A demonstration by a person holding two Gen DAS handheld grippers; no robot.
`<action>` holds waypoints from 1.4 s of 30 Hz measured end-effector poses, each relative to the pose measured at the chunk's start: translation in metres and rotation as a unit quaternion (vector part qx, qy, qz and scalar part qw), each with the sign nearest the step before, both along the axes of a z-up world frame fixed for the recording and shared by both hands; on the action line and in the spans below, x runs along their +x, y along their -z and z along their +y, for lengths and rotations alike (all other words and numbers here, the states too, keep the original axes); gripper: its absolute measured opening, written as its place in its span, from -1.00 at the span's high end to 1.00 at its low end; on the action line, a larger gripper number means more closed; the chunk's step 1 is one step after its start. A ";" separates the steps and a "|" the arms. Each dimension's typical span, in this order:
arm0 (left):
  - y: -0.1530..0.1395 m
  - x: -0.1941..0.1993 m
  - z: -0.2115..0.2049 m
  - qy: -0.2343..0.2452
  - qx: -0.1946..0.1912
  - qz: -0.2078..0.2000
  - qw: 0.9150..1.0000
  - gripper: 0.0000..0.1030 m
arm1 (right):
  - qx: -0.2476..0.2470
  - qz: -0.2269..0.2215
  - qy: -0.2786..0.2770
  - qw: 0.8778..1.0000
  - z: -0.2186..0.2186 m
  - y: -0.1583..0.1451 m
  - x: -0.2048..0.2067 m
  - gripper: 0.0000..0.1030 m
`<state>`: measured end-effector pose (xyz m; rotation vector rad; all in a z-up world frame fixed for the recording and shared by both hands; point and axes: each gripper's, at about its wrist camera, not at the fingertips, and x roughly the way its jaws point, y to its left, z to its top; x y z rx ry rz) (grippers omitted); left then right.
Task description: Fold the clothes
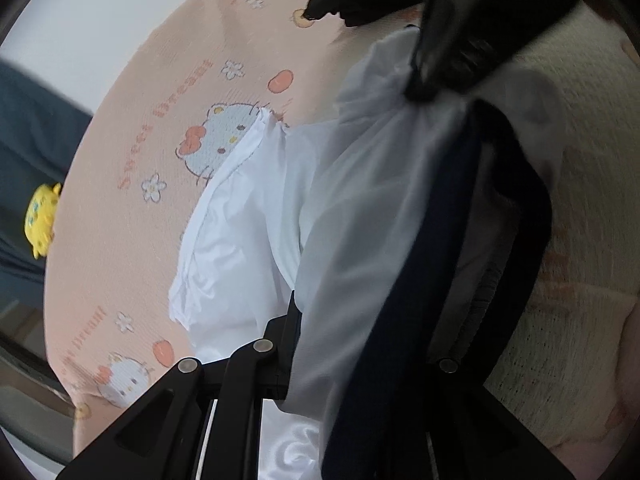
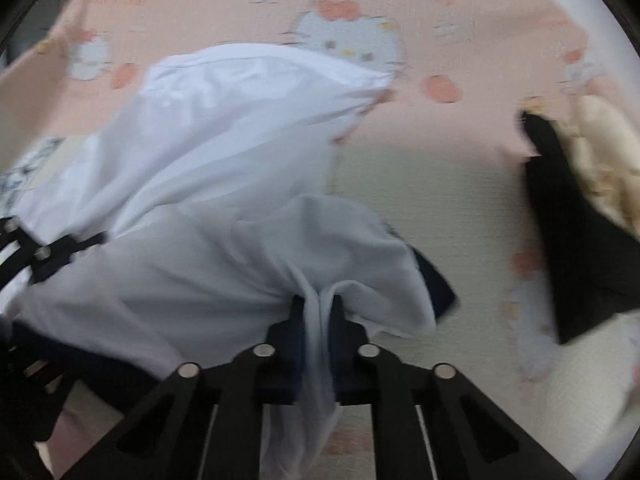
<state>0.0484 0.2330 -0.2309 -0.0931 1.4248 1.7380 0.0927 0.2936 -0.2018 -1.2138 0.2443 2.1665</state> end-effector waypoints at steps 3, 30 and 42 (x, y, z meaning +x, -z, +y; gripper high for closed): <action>0.000 0.002 -0.004 -0.005 -0.003 0.009 1.000 0.79 | 0.026 -0.027 0.047 0.998 0.003 -0.002 0.011 0.96; -0.047 0.008 -0.058 -0.002 0.047 0.071 0.996 -0.35 | -0.221 0.114 0.074 0.966 0.061 0.004 0.079 -0.04; -0.086 0.010 -0.056 0.053 -0.005 0.122 0.991 -0.35 | -0.240 0.077 0.021 0.967 0.076 -0.013 0.061 -0.12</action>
